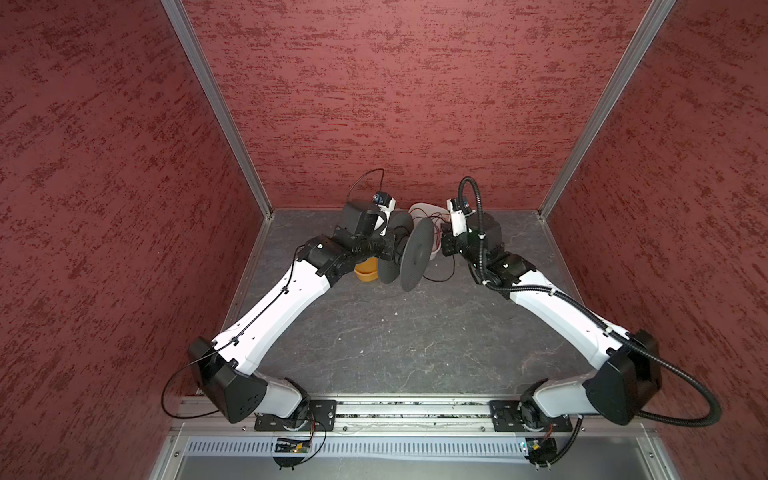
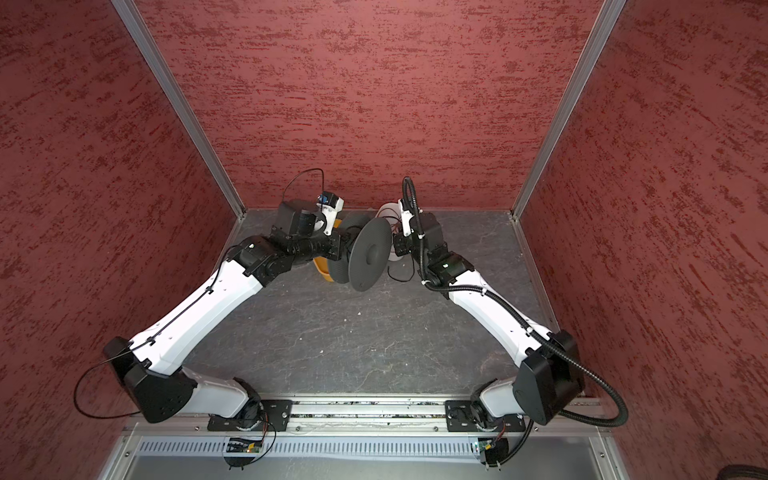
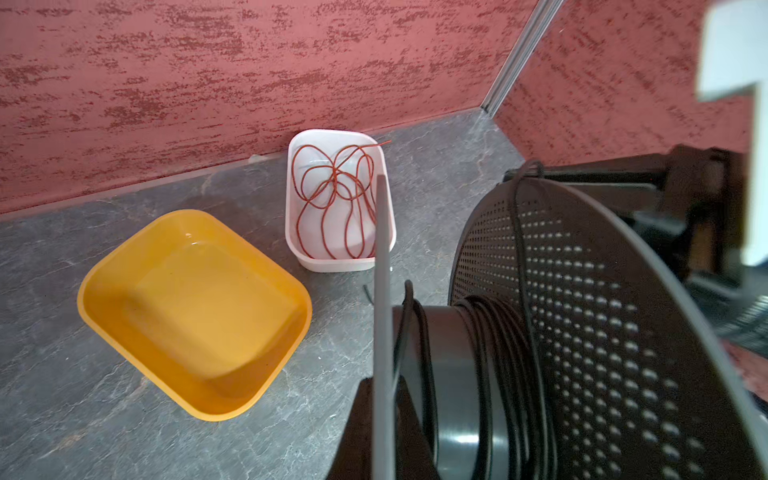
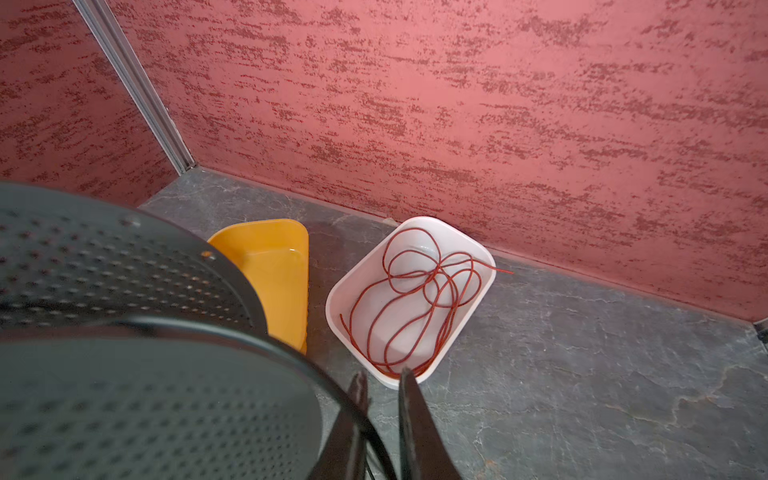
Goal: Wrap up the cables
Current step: 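Draw the right gripper back while left turns the spool upright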
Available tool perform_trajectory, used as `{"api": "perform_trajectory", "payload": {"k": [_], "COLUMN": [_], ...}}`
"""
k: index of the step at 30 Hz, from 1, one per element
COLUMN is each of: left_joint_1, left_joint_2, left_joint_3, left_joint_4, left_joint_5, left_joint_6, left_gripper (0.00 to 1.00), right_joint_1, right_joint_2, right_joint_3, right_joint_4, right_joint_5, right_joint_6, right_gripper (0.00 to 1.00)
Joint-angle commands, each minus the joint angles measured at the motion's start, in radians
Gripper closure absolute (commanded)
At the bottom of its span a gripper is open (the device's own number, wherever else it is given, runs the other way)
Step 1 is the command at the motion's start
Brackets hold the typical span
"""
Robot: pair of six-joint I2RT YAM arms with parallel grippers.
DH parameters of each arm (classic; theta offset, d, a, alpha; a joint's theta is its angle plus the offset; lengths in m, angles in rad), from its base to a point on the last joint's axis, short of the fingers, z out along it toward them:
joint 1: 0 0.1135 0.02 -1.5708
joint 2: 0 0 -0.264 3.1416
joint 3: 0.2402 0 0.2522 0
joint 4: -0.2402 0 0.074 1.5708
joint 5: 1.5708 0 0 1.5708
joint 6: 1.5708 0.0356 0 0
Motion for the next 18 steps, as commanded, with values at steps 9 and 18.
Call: {"api": "perform_trajectory", "payload": {"k": [9, 18], "left_joint_1": [0.127, 0.156], "left_joint_2": [-0.139, -0.199], "left_joint_3": [-0.034, -0.066], "left_joint_4": [0.175, 0.241], "left_joint_5": [0.233, 0.221], "left_joint_6": [-0.148, -0.209], "left_gripper": [1.00, 1.00], "right_joint_1": [-0.074, -0.074], "right_joint_2": [-0.073, -0.148], "right_joint_3": [-0.207, -0.466], "right_joint_4": [0.149, 0.438], "right_joint_5": [-0.339, -0.461], "right_joint_6": [0.039, 0.111], "right_gripper": [0.83, 0.70]}}
